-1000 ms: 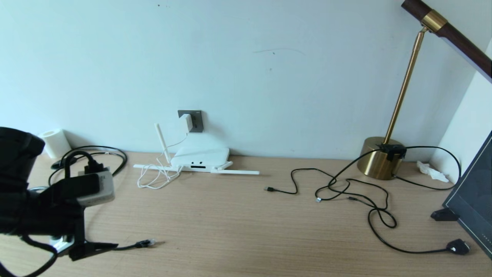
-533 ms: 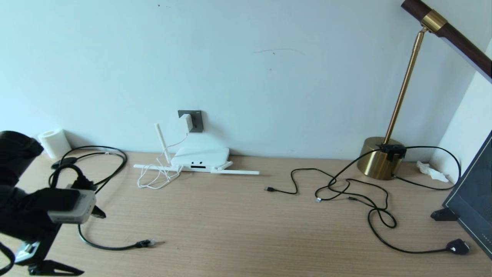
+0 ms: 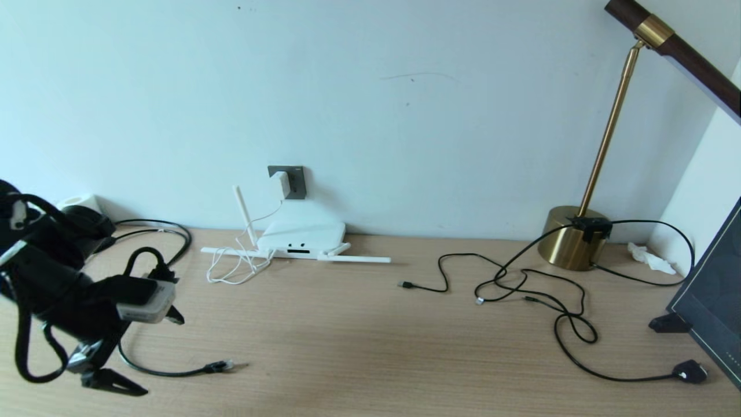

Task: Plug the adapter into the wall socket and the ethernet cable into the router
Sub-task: Pick up cable

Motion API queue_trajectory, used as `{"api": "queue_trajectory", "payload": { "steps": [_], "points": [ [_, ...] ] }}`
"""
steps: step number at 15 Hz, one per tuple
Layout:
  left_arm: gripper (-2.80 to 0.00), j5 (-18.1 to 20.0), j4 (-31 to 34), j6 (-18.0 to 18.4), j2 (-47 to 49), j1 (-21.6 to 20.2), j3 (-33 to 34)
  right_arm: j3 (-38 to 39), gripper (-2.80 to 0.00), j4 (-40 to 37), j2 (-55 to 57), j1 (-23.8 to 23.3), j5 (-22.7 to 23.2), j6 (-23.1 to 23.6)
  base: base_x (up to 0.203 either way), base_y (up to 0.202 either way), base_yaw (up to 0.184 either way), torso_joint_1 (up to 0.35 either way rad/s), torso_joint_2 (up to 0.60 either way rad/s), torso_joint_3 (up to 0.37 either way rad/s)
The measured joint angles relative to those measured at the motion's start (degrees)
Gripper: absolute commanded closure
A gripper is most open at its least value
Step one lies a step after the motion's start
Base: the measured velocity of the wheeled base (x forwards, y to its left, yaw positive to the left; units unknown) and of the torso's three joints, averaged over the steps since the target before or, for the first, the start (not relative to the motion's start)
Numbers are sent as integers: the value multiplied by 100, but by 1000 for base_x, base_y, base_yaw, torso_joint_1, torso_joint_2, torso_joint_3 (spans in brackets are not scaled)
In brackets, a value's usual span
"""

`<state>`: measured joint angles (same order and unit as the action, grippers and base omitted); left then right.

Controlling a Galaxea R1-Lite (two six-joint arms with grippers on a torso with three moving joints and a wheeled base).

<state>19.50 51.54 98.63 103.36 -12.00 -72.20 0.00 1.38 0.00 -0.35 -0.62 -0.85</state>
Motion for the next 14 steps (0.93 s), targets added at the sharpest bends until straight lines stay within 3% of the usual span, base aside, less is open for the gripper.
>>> {"api": "queue_trajectory", "payload": {
  "steps": [2, 8, 14],
  "points": [
    [-280, 0, 10, 38, 327, 155, -201, 0, 0, 0, 0, 0, 0, -2, 0, 0, 0, 0, 0, 0],
    [-280, -105, -44, -285, 971, 608, -476, 0, 0, -1, 0, 0, 0, -2, 0, 0, 0, 0, 0, 0],
    [-280, -203, -48, -452, 1213, 776, -592, 0, 0, 0, 0, 0, 1, -2, 0, 0, 0, 0, 0, 0]
  ]
}}
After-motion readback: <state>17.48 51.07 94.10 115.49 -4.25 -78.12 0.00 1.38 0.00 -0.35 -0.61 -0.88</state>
